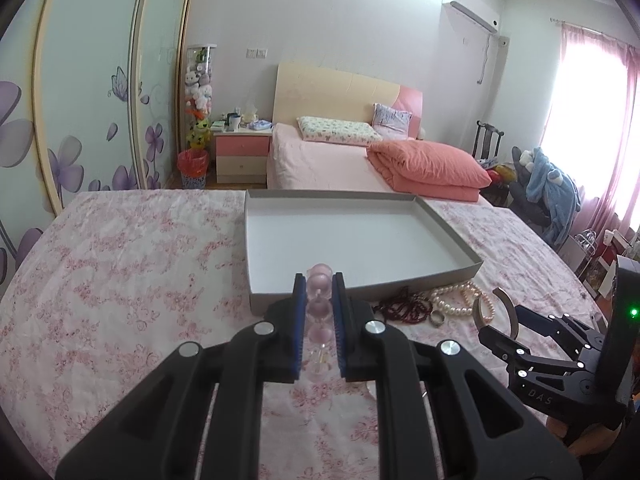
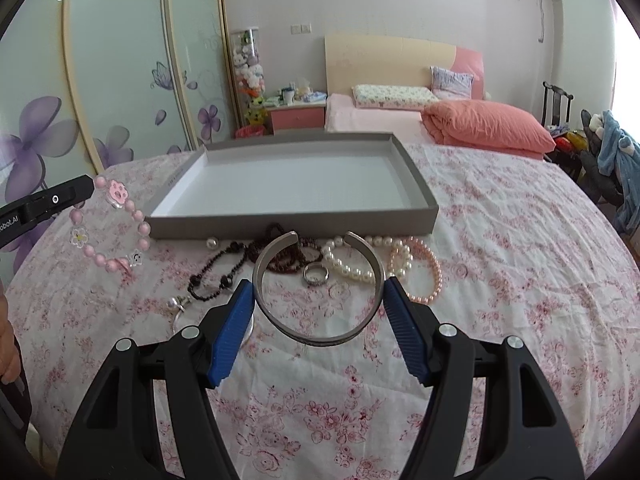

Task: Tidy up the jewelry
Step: 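Drop the pink bracelet into the tray with the left tool while the right tool releases the cuff there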

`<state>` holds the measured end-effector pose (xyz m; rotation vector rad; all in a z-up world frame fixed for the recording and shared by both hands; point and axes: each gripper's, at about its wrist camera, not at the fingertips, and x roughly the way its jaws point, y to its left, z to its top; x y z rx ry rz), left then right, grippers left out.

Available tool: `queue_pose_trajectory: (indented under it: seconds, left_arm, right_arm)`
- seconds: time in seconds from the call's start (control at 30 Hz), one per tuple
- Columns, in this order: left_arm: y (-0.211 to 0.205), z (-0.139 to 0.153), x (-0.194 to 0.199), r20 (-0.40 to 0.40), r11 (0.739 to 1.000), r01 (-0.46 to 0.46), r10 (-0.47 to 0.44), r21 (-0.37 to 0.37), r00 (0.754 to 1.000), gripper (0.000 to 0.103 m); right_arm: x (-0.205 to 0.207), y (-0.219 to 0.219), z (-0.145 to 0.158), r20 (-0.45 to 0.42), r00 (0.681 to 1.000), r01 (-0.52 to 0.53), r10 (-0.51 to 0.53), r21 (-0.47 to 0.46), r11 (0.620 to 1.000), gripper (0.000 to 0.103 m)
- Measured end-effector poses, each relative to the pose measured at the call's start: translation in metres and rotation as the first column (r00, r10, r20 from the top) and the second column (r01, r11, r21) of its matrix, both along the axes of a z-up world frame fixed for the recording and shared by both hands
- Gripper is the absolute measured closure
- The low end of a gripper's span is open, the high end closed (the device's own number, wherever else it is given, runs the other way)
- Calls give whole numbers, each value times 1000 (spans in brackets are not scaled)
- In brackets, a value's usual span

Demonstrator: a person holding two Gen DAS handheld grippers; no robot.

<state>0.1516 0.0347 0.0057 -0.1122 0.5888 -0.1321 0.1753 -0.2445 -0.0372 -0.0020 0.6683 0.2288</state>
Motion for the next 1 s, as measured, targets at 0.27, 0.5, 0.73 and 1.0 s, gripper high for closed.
queue_pose_trajectory:
  seconds: [0.27,0.5,0.73,1.0]
  left_arm:
    - [-10,15,4,54,1000,-4,3,8,999,89]
    - [-19,21,24,68,1000,-12,11,13,998,89]
    - [-24,23,55,68,1000,-12,11,19,998,89]
    - [-25,14,97,40,999,-27,26,24,999,89]
  right_arm:
    - [9,-6,27,105,994,15,-15,1,1000,36]
    - [28,-6,49,205,978,27,-27,2,1000,36]
    - [62,-5,55,232,972,30,-36,29,999,36]
    - [105,-4,44,186,982,28,-36,48,998,36]
